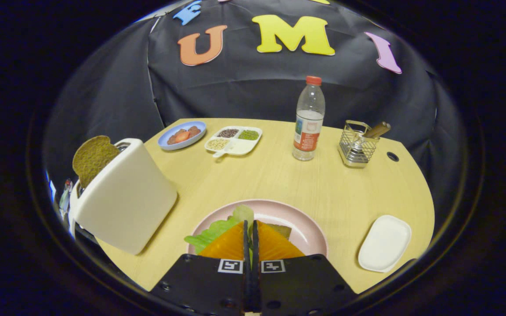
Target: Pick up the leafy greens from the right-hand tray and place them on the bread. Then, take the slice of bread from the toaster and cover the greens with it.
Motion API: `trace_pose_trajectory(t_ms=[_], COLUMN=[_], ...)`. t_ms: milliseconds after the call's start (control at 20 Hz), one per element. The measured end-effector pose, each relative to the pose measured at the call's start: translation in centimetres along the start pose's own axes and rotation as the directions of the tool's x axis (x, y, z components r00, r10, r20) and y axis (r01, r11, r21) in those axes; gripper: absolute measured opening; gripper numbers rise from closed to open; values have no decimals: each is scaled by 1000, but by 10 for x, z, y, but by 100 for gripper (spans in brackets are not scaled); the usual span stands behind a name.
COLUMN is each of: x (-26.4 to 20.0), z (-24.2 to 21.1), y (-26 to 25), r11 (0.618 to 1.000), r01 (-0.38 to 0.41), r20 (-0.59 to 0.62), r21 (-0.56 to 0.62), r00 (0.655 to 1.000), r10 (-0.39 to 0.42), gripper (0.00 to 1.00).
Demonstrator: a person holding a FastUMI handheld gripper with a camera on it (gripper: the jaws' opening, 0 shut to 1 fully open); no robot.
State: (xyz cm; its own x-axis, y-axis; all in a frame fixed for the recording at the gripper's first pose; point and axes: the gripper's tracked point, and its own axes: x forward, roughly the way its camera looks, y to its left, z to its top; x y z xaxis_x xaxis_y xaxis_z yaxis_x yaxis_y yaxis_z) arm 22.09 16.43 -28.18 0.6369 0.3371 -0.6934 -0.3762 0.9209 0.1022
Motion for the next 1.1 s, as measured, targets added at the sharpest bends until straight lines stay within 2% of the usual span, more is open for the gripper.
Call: trace_pose_trajectory(t_ms=[350, 450, 500, 550, 600, 750, 850, 1000, 1100], x=[22, 23, 22, 21, 19, 6, -10, -41, -65], z=[-7, -5, -3, -1, 0, 7, 13, 23, 30], y=[-18, -25, -29, -30, -32, -42, -39, -43, -29], r11=[999, 998, 997, 996, 995, 991, 989, 978, 978], r01=[32, 58, 71, 70, 80, 125, 132, 197, 187], r20=[-23, -11, 4, 15, 22, 61, 95, 161, 193], r21=[32, 33, 42, 49, 53, 53, 73, 75, 88], r00=[999, 998, 997, 997, 996, 990, 986, 965, 960], r10=[-31, -58, -71, -71, -81, -128, -138, -207, -201], gripper=[2, 10, 22, 26, 36, 52, 70, 99, 97])
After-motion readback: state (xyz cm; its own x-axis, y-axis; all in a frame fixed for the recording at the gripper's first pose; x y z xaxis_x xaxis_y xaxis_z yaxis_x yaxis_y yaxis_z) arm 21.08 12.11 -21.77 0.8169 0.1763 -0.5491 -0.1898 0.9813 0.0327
